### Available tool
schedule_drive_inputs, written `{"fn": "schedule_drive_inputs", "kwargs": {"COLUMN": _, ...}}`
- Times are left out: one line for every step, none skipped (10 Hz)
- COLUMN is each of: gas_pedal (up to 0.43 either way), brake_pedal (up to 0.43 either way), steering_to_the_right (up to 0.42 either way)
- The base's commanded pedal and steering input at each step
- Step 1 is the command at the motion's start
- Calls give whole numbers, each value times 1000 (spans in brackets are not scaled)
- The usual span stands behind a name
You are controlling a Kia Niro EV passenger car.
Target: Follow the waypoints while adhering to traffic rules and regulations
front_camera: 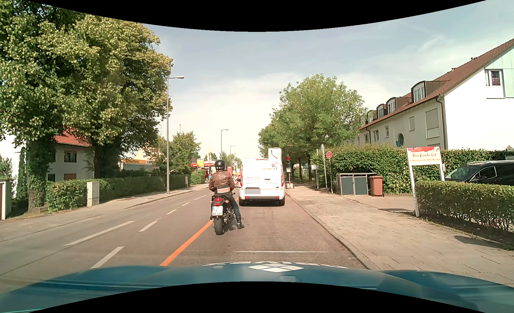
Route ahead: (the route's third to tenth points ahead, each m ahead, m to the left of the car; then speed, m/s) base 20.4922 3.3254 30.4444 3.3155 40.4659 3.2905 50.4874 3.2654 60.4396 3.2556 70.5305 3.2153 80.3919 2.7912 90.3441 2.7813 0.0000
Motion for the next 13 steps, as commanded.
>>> {"fn": "schedule_drive_inputs", "kwargs": {"gas_pedal": 0, "brake_pedal": 0, "steering_to_the_right": -15}}
{"fn": "schedule_drive_inputs", "kwargs": {"gas_pedal": 0, "brake_pedal": 0, "steering_to_the_right": -15}}
{"fn": "schedule_drive_inputs", "kwargs": {"gas_pedal": 0, "brake_pedal": 0, "steering_to_the_right": -15}}
{"fn": "schedule_drive_inputs", "kwargs": {"gas_pedal": 0, "brake_pedal": 0, "steering_to_the_right": -16}}
{"fn": "schedule_drive_inputs", "kwargs": {"gas_pedal": 0, "brake_pedal": 0, "steering_to_the_right": -16}}
{"fn": "schedule_drive_inputs", "kwargs": {"gas_pedal": 0, "brake_pedal": 0, "steering_to_the_right": -15}}
{"fn": "schedule_drive_inputs", "kwargs": {"gas_pedal": 0, "brake_pedal": 0, "steering_to_the_right": -15}}
{"fn": "schedule_drive_inputs", "kwargs": {"gas_pedal": 0, "brake_pedal": 0, "steering_to_the_right": -15}}
{"fn": "schedule_drive_inputs", "kwargs": {"gas_pedal": 0, "brake_pedal": 0, "steering_to_the_right": -15}}
{"fn": "schedule_drive_inputs", "kwargs": {"gas_pedal": 0, "brake_pedal": 0, "steering_to_the_right": -15}}
{"fn": "schedule_drive_inputs", "kwargs": {"gas_pedal": 0, "brake_pedal": 0, "steering_to_the_right": -16}}
{"fn": "schedule_drive_inputs", "kwargs": {"gas_pedal": 0, "brake_pedal": 0, "steering_to_the_right": -15}}
{"fn": "schedule_drive_inputs", "kwargs": {"gas_pedal": 0, "brake_pedal": 0, "steering_to_the_right": -16}}
